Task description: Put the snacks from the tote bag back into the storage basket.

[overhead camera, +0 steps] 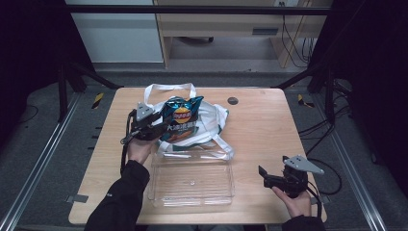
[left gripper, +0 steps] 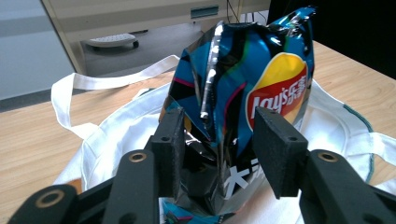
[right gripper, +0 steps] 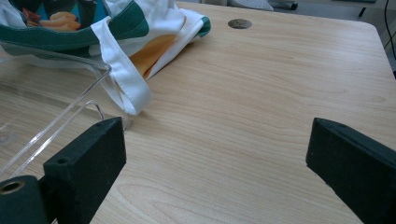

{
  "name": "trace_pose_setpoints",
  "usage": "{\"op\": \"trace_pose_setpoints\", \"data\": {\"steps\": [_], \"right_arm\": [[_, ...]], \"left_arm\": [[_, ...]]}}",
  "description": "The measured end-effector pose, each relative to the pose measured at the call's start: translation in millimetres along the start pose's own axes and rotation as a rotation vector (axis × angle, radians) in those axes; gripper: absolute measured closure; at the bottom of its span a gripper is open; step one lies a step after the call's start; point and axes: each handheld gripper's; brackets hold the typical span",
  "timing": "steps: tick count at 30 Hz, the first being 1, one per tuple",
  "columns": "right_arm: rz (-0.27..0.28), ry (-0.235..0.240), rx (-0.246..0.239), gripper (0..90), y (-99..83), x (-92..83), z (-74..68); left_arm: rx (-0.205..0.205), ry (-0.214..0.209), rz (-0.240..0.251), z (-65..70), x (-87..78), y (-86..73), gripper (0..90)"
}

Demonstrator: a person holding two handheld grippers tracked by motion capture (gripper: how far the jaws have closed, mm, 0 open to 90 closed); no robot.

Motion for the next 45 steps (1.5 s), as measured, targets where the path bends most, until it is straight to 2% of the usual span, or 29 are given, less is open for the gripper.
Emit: {"op": "trace_pose_setpoints", "data": {"steps": [6, 12, 18, 25, 33, 37, 45], "right_arm": [[0.0, 0.0, 0.001, 5.3, 0.0, 0.0, 0.1], [-0.001, 0.002, 0.003, 5.3, 0.0, -0.3, 0.0], [-0.001, 0.001, 0.004, 5.3, 0.0, -0.3, 0.2], [0.001, 0.0, 0.002, 5.3, -0.1, -0.3, 0.2], [0.001, -0.001, 0.002, 5.3, 0.0, -0.4, 0.3], [0.001, -0.001, 0.002, 5.3, 0.0, -0.5, 0.2], [0.002, -0.001, 0.002, 5.3, 0.0, -0.5, 0.0]], "left_arm": [[-0.002, -0.006, -0.007, -0.1, 4.9, -0.1, 58.8], [-0.009, -0.005, -0.019, -0.1, 11.1, 0.8, 69.4], [-0.041, -0.028, -0.036, -1.7, 13.8, 2.5, 83.3], [-0.061, -0.044, -0.028, -1.7, 12.9, 1.8, 88.4], [-0.043, -0.069, 0.036, 5.8, 4.1, -0.1, 89.6], [-0.044, -0.091, 0.081, 7.8, -7.8, 1.8, 89.7], [-0.032, -0.108, 0.131, 9.9, -26.7, 5.3, 89.9]]}}
Point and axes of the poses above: each handheld gripper's, and its own axes: x roughly forward along the jaws, y roughly out of its top, z roughly to its right, and after that the axes turned 9 degrees about -z, right-handed
